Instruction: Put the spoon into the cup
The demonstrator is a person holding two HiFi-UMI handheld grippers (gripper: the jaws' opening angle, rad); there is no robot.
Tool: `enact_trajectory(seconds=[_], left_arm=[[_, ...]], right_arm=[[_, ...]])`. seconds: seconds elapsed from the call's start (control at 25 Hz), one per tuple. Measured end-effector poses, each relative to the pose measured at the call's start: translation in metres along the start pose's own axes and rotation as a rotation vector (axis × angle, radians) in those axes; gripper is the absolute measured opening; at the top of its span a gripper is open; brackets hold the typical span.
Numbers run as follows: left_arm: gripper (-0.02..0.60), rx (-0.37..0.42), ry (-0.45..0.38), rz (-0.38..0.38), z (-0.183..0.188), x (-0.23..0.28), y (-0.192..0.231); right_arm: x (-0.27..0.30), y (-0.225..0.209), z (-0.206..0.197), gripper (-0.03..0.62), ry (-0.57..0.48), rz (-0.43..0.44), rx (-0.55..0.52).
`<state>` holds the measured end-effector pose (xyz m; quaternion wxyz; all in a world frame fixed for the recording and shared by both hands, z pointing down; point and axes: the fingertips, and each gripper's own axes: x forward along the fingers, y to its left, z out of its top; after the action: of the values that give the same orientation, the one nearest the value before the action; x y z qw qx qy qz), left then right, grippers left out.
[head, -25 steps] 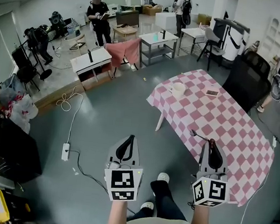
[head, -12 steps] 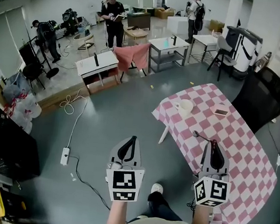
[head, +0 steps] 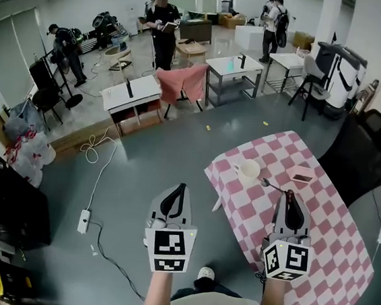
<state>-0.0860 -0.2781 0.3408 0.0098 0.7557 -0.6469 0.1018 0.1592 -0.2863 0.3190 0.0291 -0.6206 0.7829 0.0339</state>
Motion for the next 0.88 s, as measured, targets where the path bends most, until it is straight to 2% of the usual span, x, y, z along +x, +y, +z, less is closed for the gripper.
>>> enact_trajectory(seconds=[0.28, 0.56, 0.88], left_arm=[[0.014, 0.004, 0.019, -0.007, 0.001, 0.067, -0.01], [0.014, 0.01, 0.058, -0.025, -0.009, 0.122, -0.009], [0.014, 0.021, 0.081, -0.105, -0.018, 0.211, -0.005]], right_arm=[[0.059, -0.036, -0.023, 0.06, 0.036, 0.0, 0.012], [0.108, -0.054, -0.053, 0.06, 0.098, -0.006, 0.034], [0.174, -0.073, -0.09, 0.06, 0.168, -0.032, 0.058]])
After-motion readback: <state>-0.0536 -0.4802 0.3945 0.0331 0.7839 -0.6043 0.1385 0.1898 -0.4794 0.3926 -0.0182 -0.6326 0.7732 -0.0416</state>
